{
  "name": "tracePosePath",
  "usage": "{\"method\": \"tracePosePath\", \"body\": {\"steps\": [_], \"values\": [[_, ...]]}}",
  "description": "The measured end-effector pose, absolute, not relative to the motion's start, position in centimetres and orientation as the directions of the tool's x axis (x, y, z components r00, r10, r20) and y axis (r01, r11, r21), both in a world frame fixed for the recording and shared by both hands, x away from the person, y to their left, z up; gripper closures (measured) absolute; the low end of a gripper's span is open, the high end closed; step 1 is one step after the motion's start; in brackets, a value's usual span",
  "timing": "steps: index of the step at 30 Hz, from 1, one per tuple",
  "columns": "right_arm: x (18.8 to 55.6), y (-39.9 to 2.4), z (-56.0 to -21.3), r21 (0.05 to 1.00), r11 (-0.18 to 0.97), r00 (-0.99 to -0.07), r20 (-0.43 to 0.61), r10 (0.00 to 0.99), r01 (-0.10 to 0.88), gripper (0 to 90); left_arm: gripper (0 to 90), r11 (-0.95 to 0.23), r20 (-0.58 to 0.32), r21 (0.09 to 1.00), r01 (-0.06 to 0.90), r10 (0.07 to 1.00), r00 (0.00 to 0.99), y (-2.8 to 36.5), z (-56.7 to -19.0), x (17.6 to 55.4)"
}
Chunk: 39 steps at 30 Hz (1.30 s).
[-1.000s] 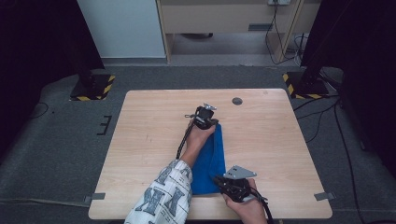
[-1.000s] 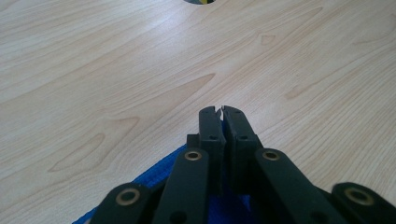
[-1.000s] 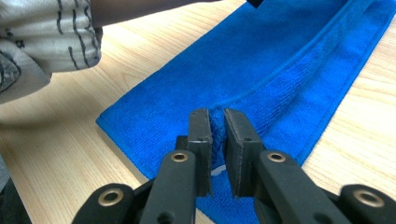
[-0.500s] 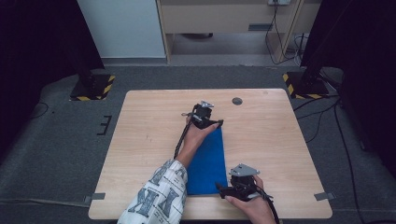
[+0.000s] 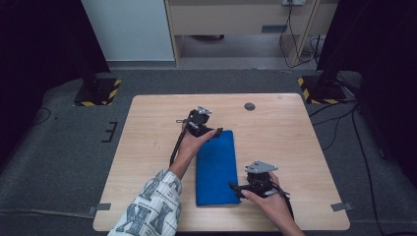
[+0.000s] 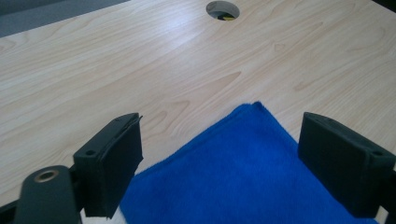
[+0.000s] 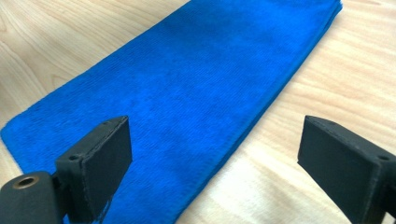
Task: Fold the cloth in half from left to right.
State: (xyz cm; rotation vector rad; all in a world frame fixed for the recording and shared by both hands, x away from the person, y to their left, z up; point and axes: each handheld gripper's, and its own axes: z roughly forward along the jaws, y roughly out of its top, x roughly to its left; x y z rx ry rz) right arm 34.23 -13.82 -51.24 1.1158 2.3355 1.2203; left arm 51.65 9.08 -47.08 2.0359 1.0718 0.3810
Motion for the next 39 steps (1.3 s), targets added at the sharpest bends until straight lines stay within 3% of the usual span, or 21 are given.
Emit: {"method": "tracePosePath", "body": {"steps": [19,39], "values": [[35.9,-13.9,-51.6,0.773,0.361,-0.622,0.056,0.781,0.522,15.1,8.0,-0.306,-0.111,0.770,0.560,0.800,0.589,15.0,-48.4,49.3],[41.6,-13.2,-49.2,0.751,0.392,-0.634,0.047,0.772,0.532,16.2,8.0,-0.329,-0.087,0.766,0.551,0.797,0.597,14.9,-48.2,48.7]]}}
